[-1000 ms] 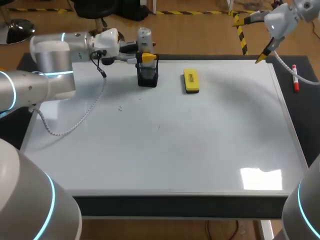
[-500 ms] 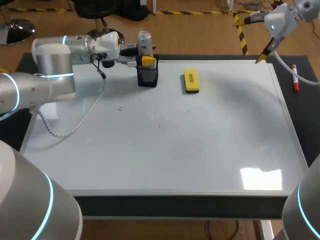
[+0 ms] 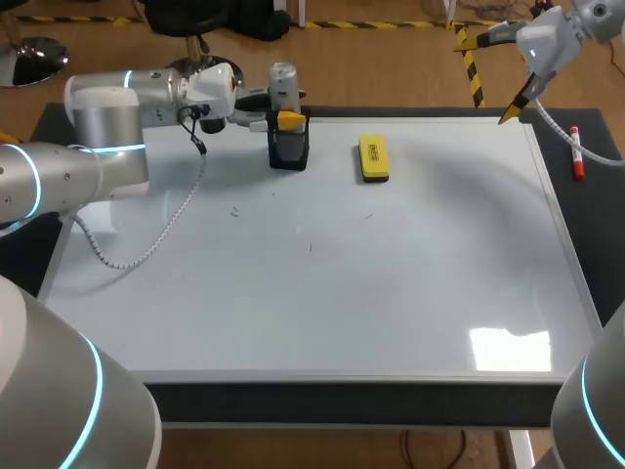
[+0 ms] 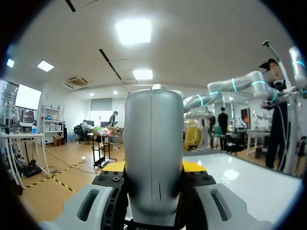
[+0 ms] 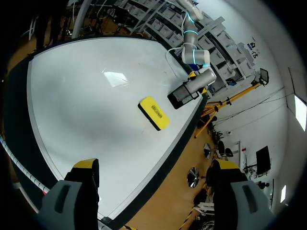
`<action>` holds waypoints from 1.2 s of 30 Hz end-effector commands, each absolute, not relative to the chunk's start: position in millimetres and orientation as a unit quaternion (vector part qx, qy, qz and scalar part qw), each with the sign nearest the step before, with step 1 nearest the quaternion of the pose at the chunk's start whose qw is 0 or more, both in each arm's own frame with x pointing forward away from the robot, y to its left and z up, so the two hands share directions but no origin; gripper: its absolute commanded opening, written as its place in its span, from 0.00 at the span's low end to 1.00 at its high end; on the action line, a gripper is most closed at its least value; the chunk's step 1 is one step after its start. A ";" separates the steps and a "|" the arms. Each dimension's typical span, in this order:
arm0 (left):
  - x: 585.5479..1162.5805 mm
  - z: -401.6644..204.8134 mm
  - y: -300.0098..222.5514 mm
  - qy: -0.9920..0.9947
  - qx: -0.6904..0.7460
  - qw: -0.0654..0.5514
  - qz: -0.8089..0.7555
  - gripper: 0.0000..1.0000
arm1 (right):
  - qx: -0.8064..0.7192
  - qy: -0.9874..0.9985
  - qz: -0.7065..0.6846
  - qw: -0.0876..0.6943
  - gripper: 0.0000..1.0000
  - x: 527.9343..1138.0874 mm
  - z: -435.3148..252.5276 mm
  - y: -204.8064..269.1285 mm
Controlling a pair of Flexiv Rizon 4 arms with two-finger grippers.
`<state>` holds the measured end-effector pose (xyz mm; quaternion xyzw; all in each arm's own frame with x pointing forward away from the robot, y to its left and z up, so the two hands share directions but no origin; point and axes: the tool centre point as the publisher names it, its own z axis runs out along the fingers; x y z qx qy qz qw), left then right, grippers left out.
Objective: Pick up the inspection probe, press it on each red-marked spot on the whiteboard one by one, put down the probe, pick up the eraser, and wipe off all the red marks.
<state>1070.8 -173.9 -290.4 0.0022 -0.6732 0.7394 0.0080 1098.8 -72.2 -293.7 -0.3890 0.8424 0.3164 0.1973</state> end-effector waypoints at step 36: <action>1063.8 -274.6 -172.9 -0.679 -0.002 -0.008 0.734 1.00 | -0.391 0.843 0.314 0.196 1.00 1099.0 -292.8 -72.6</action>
